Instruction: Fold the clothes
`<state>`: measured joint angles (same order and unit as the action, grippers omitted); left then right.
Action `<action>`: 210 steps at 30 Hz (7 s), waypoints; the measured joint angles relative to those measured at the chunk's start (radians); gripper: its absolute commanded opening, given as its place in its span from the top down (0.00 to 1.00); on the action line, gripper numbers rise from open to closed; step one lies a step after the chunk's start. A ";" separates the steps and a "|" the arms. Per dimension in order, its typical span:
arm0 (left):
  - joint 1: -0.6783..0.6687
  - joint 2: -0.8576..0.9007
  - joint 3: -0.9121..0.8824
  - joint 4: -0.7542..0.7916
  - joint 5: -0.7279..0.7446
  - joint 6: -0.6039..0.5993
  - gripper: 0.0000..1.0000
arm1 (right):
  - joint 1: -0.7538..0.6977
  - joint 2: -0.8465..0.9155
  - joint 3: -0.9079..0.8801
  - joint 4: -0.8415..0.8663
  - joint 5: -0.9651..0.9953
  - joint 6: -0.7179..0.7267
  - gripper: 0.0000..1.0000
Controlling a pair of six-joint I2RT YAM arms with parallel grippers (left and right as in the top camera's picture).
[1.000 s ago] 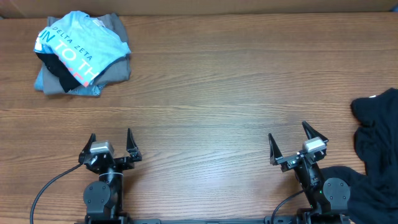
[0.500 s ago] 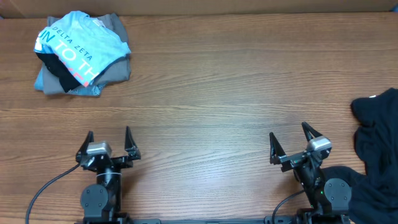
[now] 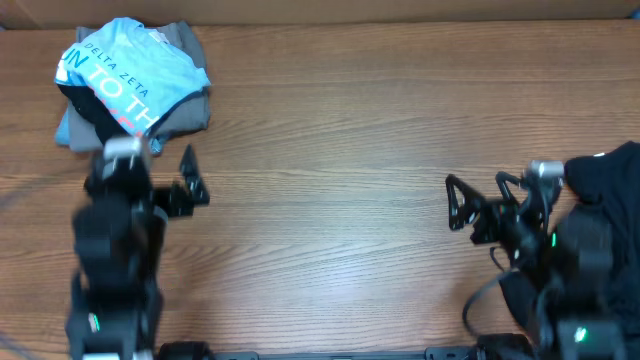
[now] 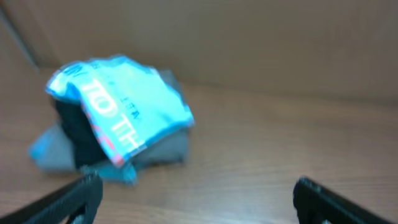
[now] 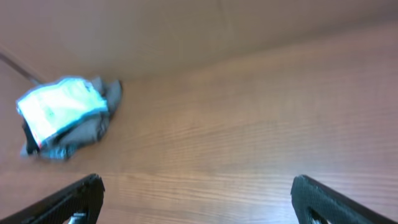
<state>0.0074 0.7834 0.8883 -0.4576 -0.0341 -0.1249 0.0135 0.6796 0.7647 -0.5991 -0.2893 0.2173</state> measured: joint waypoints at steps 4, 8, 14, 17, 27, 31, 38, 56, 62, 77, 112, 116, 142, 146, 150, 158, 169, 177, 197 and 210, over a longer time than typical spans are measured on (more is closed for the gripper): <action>0.000 0.306 0.308 -0.261 0.091 0.000 0.00 | 0.000 0.293 0.275 -0.266 -0.015 0.011 0.00; 0.000 0.503 0.480 -0.389 0.127 0.000 0.00 | 0.000 0.542 0.471 -0.424 -0.021 0.015 0.00; 0.000 0.610 0.508 -0.421 0.203 0.001 0.00 | -0.044 0.752 0.552 -0.447 0.077 0.096 0.00; 0.000 0.620 0.508 -0.434 0.227 0.005 0.00 | -0.155 0.807 0.552 -0.415 0.193 0.172 0.04; 0.000 0.620 0.512 -0.455 0.248 0.020 0.00 | -0.599 0.956 0.560 -0.306 0.360 0.280 0.07; 0.000 0.620 0.512 -0.456 0.249 0.020 0.00 | -0.661 1.048 0.562 -0.284 0.368 0.294 0.04; 0.000 0.620 0.512 -0.457 0.252 0.020 0.00 | -0.666 1.233 0.563 -0.241 0.375 0.289 0.25; 0.000 0.620 0.513 -0.463 0.251 0.031 0.00 | -0.066 1.278 0.571 -0.145 0.037 0.134 0.96; 0.000 0.595 0.566 -0.471 0.173 0.069 0.00 | 0.425 1.252 0.595 -0.143 0.002 0.126 0.39; -0.055 0.574 0.682 -0.474 0.208 0.080 0.00 | 0.457 0.926 0.672 -0.339 0.329 0.239 0.30; -0.348 1.405 0.684 -0.180 0.196 0.116 0.85 | 0.203 0.359 0.695 -0.583 0.395 0.258 0.19; -0.348 1.416 0.697 -0.190 0.150 0.121 0.96 | 0.203 0.359 0.695 -0.590 0.428 0.258 0.19; 0.029 1.353 0.689 -0.381 -0.213 -0.003 0.69 | 0.008 0.833 0.652 -0.554 0.473 0.371 0.41; -0.009 1.260 0.689 -0.379 -0.169 0.008 0.61 | -0.072 0.985 0.652 -0.436 0.392 0.337 0.56; -0.032 1.162 0.689 -0.378 -0.128 0.012 0.59 | -0.134 1.139 0.652 -0.319 0.310 0.304 0.67; -0.037 1.062 0.689 -0.382 -0.019 0.012 0.59 | -0.247 1.342 0.649 -0.087 0.260 0.281 0.74; -0.041 1.062 0.689 -0.381 0.064 0.013 0.56 | -0.299 1.405 0.654 -0.032 0.249 0.186 0.52; -0.041 1.062 0.689 -0.374 0.069 0.013 0.55 | -0.300 1.410 0.657 -0.067 0.208 0.151 0.89; -0.041 1.062 0.689 -0.396 0.076 0.012 0.44 | -0.437 1.457 0.645 0.530 0.172 0.183 0.04; -0.041 1.062 0.689 -0.539 0.109 0.023 0.29 | -0.504 1.091 0.640 0.137 -0.161 0.197 0.05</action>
<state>-0.0334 1.8454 1.5768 -0.9962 0.0753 -0.1024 -0.4904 1.7702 1.4044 -0.4622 -0.4503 0.4141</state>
